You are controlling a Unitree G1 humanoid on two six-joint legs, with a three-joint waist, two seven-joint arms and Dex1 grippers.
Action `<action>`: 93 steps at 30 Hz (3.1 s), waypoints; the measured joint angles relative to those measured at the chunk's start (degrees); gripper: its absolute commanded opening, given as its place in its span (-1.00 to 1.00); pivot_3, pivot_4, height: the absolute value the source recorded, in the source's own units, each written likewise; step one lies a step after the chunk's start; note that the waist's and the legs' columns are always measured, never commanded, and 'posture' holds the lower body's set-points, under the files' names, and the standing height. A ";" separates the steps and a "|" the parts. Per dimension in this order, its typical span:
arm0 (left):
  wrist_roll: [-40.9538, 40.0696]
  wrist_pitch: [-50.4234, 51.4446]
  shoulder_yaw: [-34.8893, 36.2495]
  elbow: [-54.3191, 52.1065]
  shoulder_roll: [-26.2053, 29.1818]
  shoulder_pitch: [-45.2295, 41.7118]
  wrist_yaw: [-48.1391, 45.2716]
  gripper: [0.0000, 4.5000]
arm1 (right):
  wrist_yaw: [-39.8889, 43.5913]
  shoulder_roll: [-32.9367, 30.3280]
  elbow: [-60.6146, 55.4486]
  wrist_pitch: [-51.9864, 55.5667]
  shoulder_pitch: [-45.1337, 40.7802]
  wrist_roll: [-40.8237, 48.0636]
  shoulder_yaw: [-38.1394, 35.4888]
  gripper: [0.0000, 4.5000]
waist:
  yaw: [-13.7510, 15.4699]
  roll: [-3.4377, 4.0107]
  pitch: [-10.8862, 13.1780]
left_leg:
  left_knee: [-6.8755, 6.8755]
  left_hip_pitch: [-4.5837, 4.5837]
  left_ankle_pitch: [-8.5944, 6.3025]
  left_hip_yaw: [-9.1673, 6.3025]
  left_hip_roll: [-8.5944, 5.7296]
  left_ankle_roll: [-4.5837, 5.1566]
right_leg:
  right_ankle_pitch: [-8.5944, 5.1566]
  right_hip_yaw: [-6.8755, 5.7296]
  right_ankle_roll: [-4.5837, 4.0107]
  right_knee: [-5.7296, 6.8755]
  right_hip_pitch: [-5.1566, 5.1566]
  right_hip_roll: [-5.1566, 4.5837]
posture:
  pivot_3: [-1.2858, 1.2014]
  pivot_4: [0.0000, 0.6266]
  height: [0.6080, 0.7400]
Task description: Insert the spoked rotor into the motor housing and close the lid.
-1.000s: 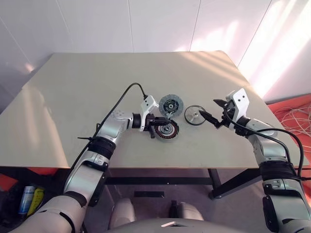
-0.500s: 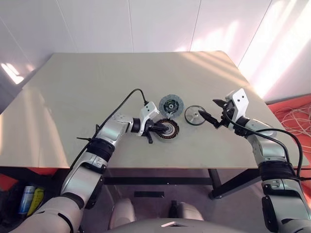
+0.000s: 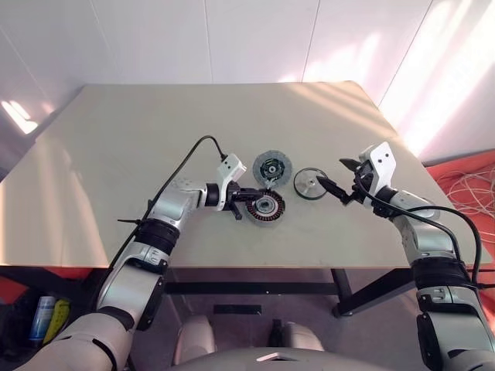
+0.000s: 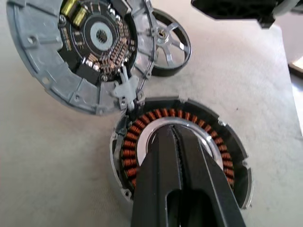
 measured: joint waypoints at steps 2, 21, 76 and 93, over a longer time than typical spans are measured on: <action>-0.29 0.63 -0.11 -0.03 -0.37 -0.05 -0.24 -1.00 | 0.01 0.09 0.00 0.00 0.00 0.00 0.00 1.00 | 0.00 0.00 0.00 | 0.00 -0.07 0.00 0.00 0.00 0.01 | 0.00 0.00 0.00 0.00 -0.06 0.00 | 0.03 -1.00 1.00; 1.96 2.74 -5.26 2.71 -1.12 -1.58 -2.34 -1.00 | -0.21 0.22 0.00 -0.01 0.48 -0.01 -0.05 1.00 | -0.08 0.01 -0.01 | 0.00 0.03 0.05 -0.01 0.02 -0.06 | 0.00 -0.01 0.02 0.04 0.07 0.01 | 0.03 -1.00 1.00; 1.17 5.79 -7.08 -1.91 1.78 -1.30 0.51 -1.00 | -1.26 0.81 0.03 -1.27 -0.66 -0.28 -0.05 1.00 | -0.03 0.03 -0.02 | 0.05 -0.31 0.02 -0.04 0.00 0.04 | 0.01 -0.02 0.00 0.04 -0.13 0.00 | 0.03 -1.00 1.00; -7.03 8.66 1.49 -2.68 -1.60 -2.60 -0.14 -1.00 | -1.35 0.88 0.03 -1.39 -0.56 -0.30 -0.05 1.00 | 0.09 0.02 -0.01 | 0.06 -0.22 0.01 -0.03 -0.01 0.04 | 0.01 -0.02 -0.01 0.03 -0.11 0.00 | 0.03 -1.00 1.00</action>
